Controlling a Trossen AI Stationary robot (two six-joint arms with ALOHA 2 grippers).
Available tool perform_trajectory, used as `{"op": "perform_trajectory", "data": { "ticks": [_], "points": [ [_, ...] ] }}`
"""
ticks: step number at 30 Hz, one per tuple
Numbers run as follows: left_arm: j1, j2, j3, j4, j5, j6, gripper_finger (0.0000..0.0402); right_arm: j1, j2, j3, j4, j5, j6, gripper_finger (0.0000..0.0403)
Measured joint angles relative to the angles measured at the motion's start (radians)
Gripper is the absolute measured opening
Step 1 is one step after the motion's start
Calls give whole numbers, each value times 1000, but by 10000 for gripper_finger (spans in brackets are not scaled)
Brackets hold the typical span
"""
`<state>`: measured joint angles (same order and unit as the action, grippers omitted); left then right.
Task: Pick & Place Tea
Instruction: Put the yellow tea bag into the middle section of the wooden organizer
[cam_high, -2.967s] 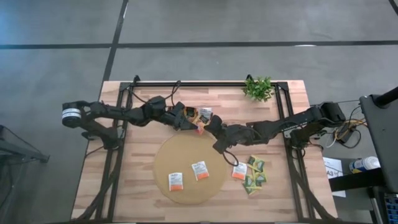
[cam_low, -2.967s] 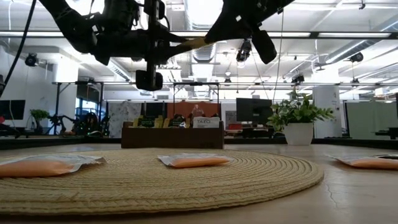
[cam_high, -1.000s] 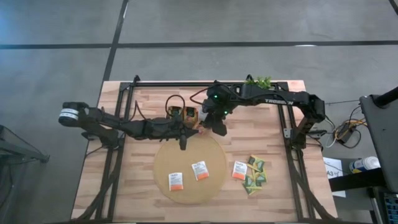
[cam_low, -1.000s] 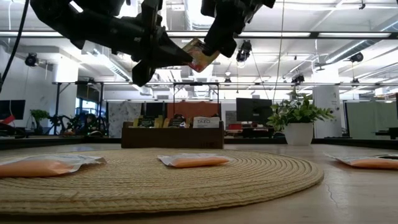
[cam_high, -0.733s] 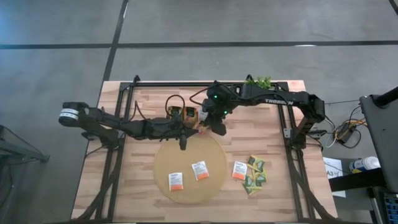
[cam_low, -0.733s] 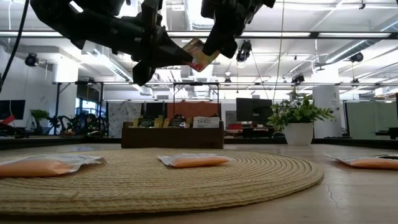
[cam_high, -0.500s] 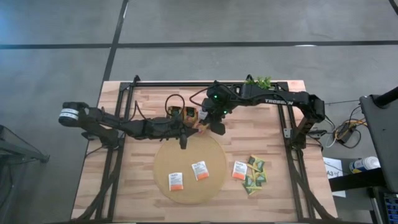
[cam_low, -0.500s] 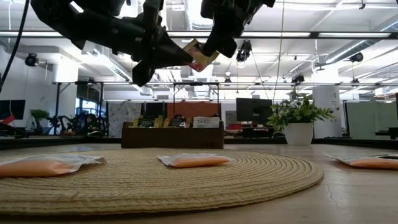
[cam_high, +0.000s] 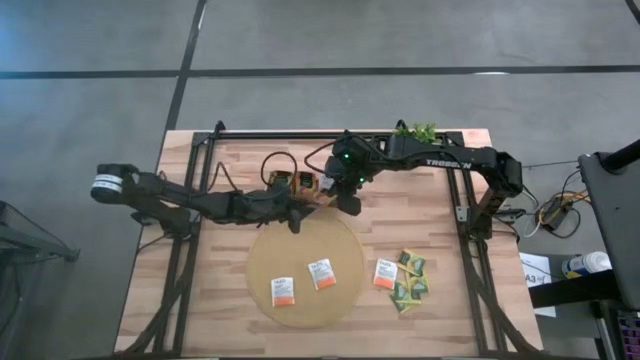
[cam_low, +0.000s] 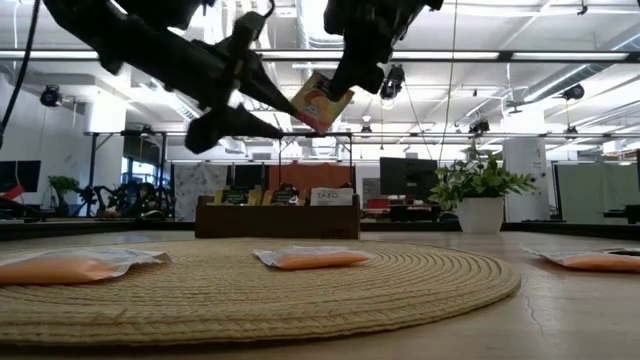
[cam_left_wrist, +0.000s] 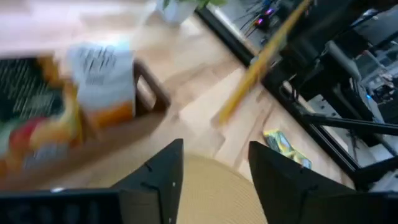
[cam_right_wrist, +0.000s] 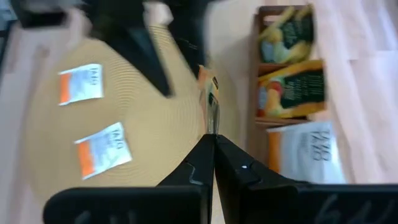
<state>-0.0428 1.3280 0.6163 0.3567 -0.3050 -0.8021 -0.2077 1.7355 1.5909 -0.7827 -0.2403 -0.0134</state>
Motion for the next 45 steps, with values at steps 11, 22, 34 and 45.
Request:
{"op": "perform_trajectory", "data": {
  "ticks": [11, 22, 34, 45],
  "points": [
    [-189, -300, 0, -556, -209, -219, 185, 0, 113, 64, -36, 114, 34, 8],
    [-174, -429, -19, -1026, -604, -516, 185, -6, 396, 457, -233, 197, -16, 8],
    [-27, -462, -272, -652, -502, -501, 185, -10, 641, 763, -430, 298, -32, 8],
    [60, -461, -473, -241, -504, -474, 185, -9, 657, 756, -456, 323, -49, 8]
  ]
}}
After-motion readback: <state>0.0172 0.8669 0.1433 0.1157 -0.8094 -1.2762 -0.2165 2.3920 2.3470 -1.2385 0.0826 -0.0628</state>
